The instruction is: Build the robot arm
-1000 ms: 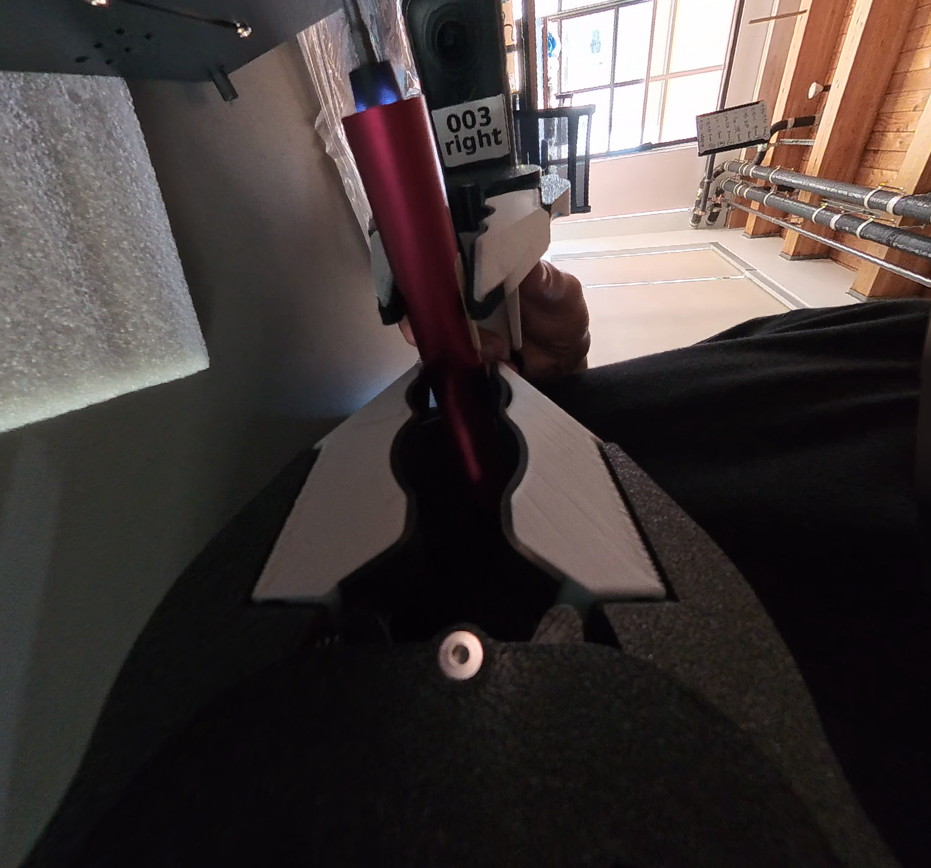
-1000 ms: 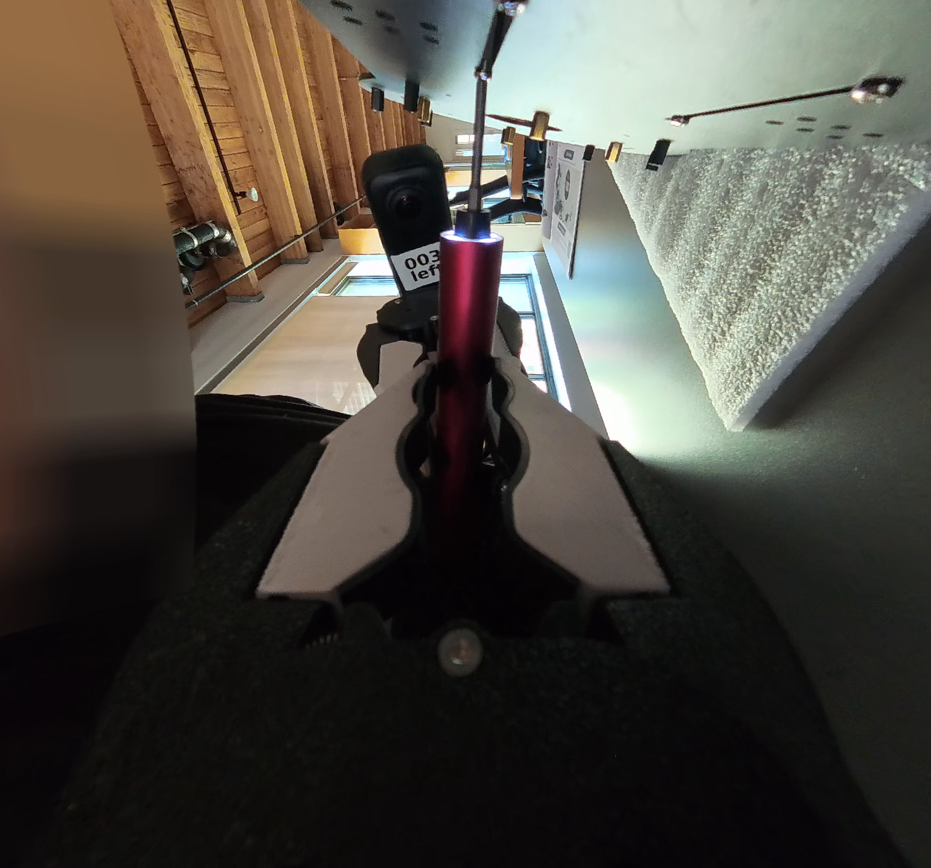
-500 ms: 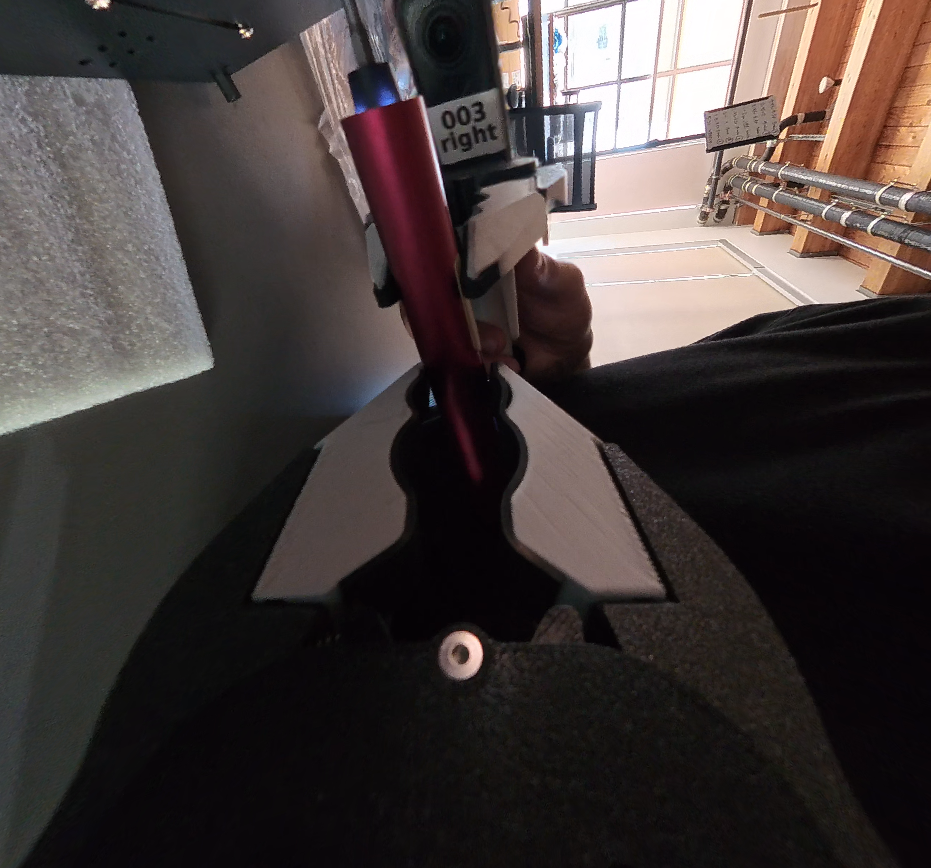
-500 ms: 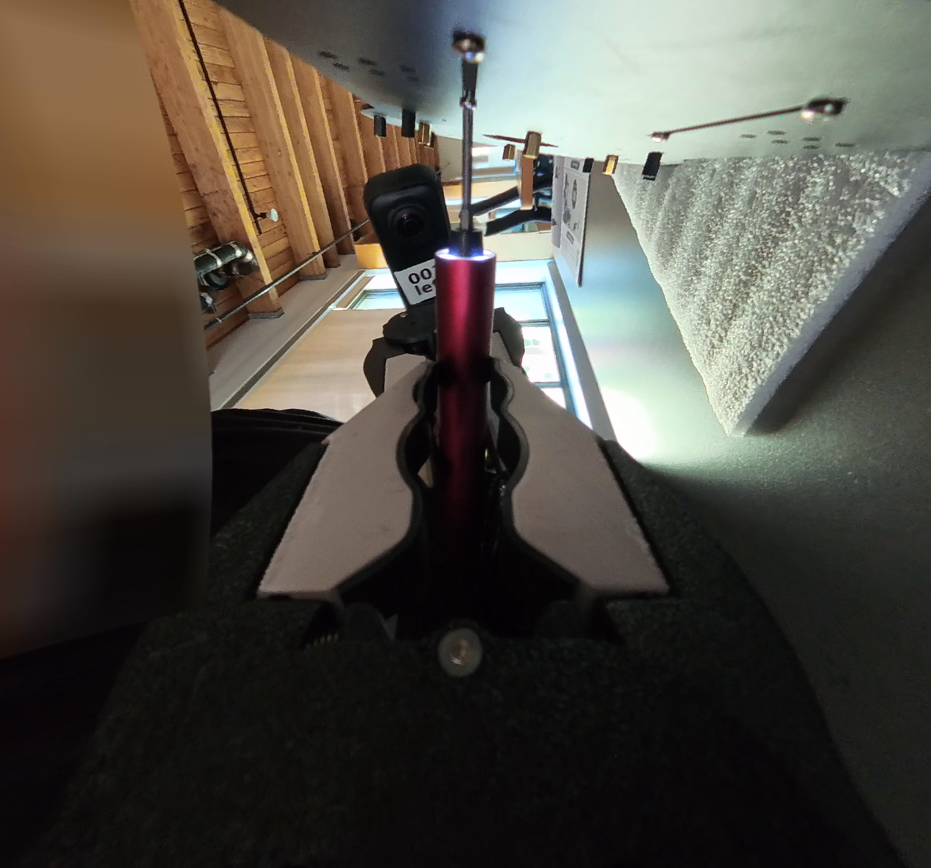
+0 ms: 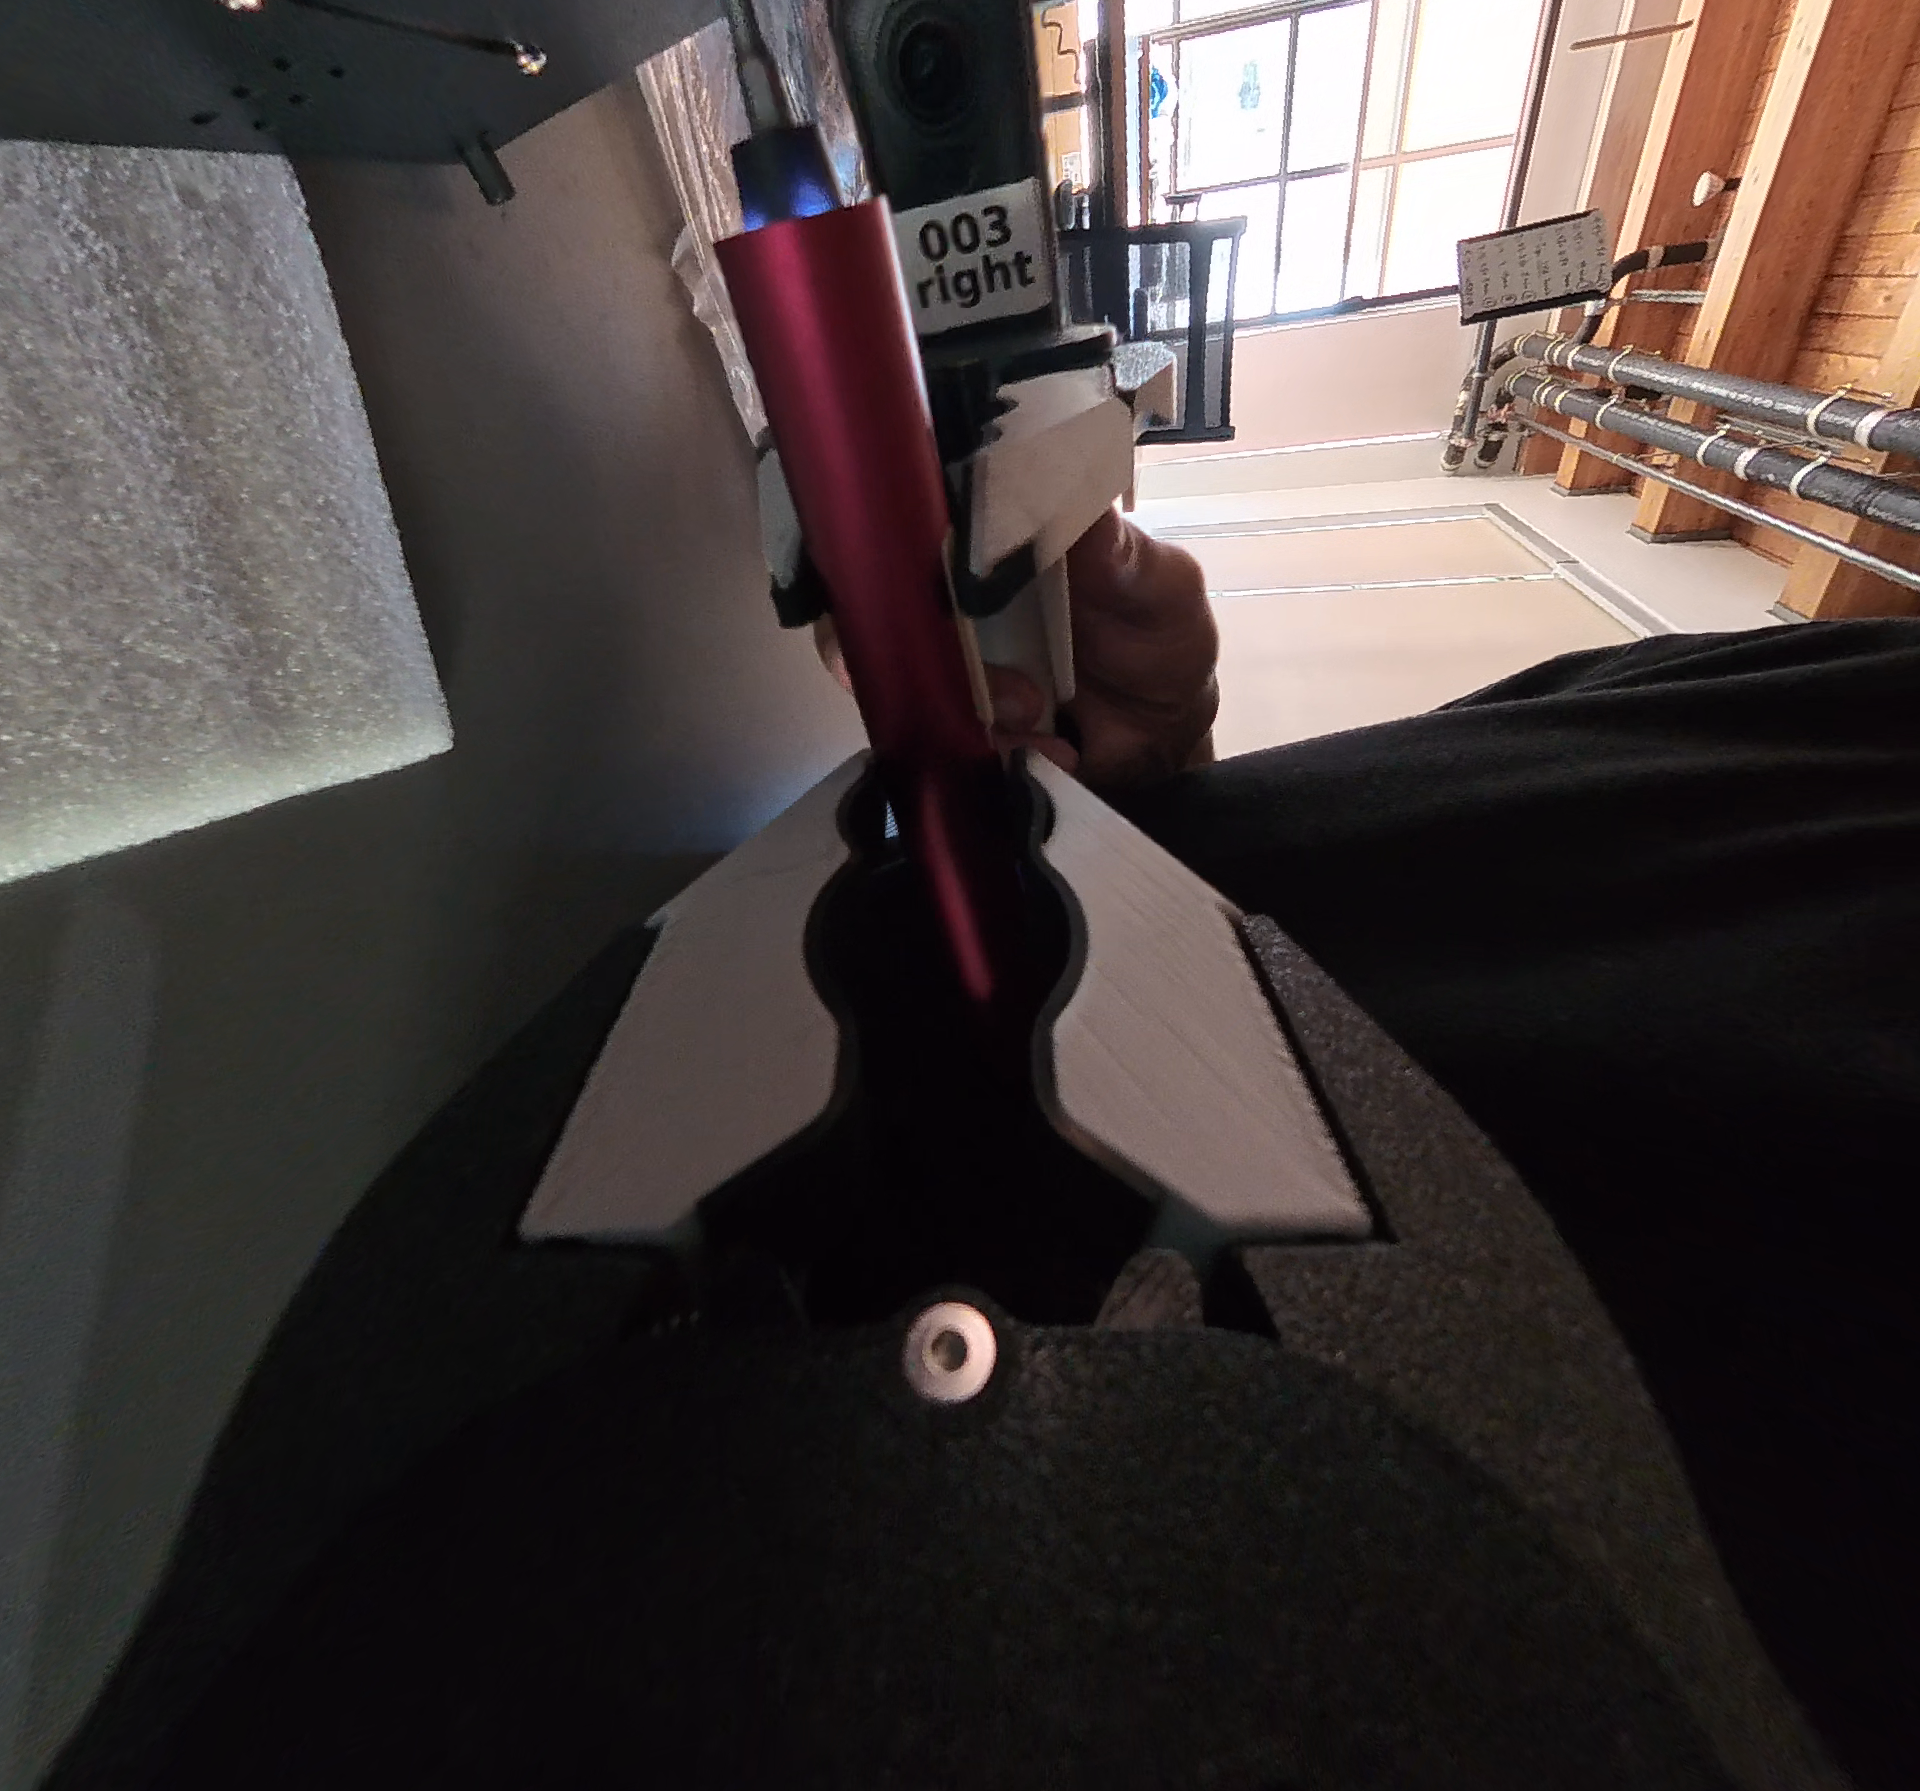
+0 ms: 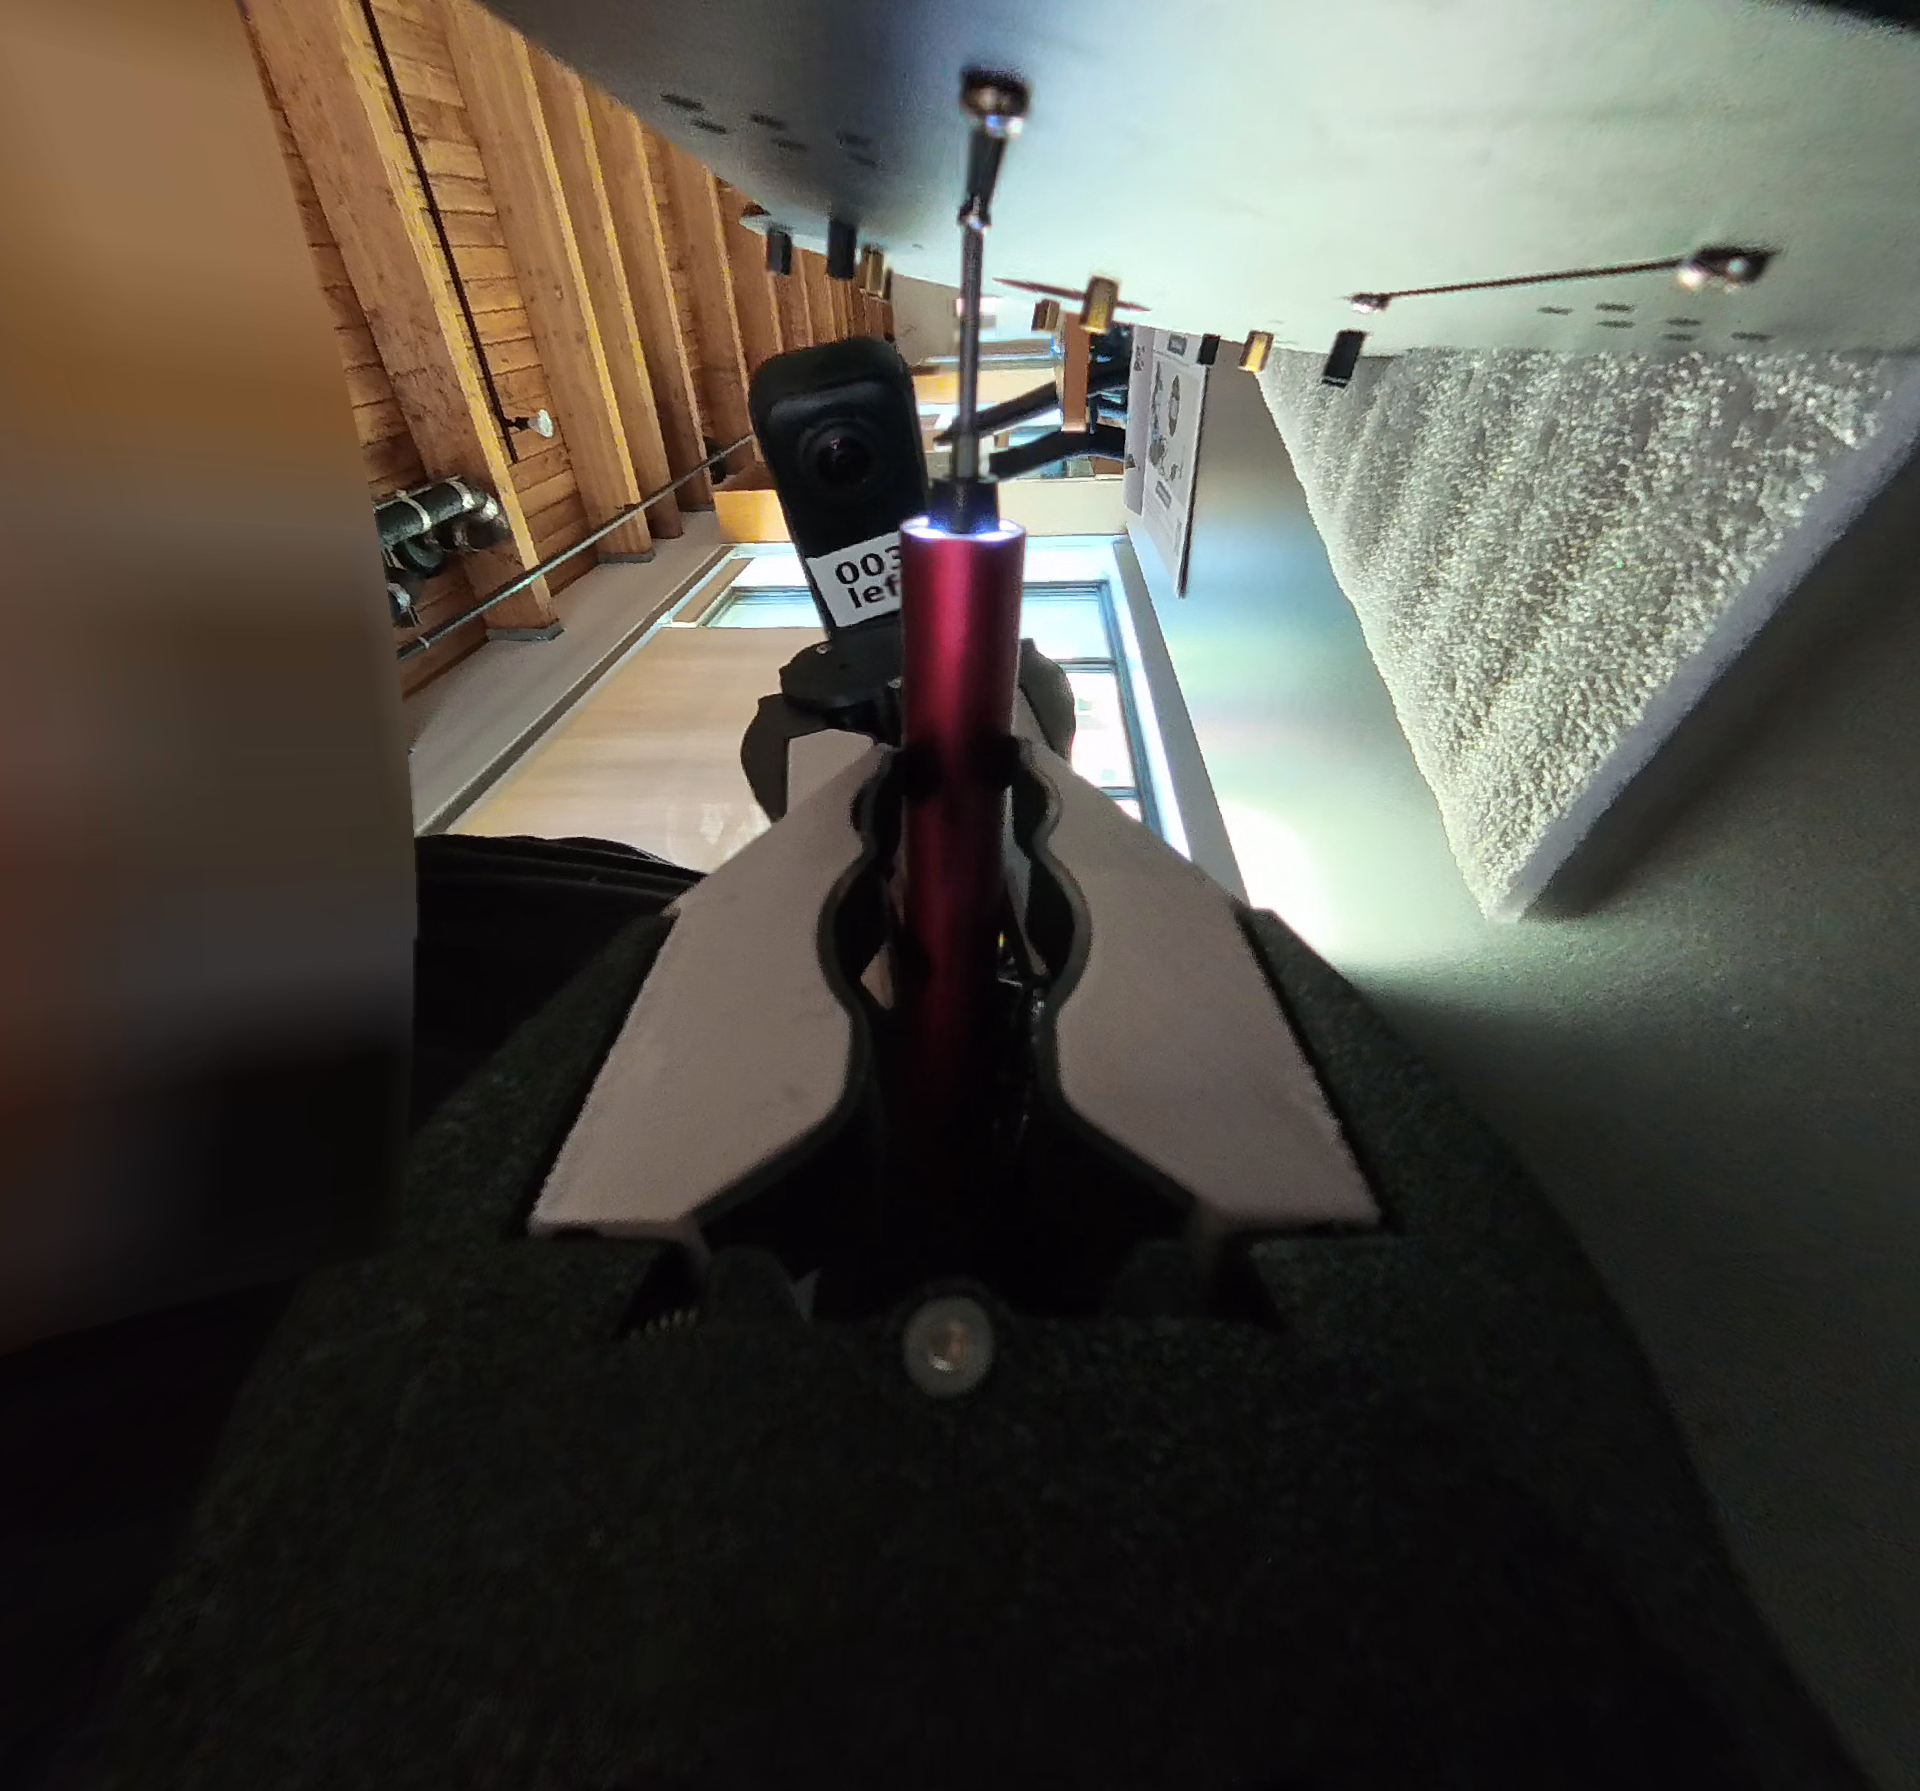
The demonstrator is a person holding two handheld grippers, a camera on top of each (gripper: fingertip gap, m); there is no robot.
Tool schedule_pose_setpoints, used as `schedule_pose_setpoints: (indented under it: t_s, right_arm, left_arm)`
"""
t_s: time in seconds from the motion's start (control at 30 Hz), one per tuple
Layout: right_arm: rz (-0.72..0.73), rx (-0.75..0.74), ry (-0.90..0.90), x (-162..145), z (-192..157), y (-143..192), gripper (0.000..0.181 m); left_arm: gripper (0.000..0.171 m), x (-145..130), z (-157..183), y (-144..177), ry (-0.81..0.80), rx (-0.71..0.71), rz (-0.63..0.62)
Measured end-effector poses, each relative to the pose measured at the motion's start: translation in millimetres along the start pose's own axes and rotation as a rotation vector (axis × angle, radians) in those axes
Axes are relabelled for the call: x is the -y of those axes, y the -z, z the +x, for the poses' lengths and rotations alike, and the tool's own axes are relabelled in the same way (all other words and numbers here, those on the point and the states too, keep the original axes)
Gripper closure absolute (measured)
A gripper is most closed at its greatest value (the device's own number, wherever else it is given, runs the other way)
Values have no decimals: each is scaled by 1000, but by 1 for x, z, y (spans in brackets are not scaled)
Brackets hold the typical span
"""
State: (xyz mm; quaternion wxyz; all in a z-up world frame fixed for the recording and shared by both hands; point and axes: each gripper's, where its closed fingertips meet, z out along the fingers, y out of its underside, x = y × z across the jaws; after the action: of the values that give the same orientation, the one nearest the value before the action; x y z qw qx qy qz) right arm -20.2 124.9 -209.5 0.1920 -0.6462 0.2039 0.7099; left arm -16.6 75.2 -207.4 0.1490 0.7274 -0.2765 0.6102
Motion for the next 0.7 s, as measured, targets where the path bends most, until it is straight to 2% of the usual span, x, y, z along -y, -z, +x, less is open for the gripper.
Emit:
schedule_pose_setpoints:
  t_s: [0.37, 0.7]
  right_arm:
    - [5, 27, -26, -2, -2, 0, 162]
    - [-65, -35, 37, -13, -1, -4, 162]
  left_arm:
    - [149, 0, 2, -1, 2, -17, -9]
    - [150, 0, 1, 1, 0, -10, -13]
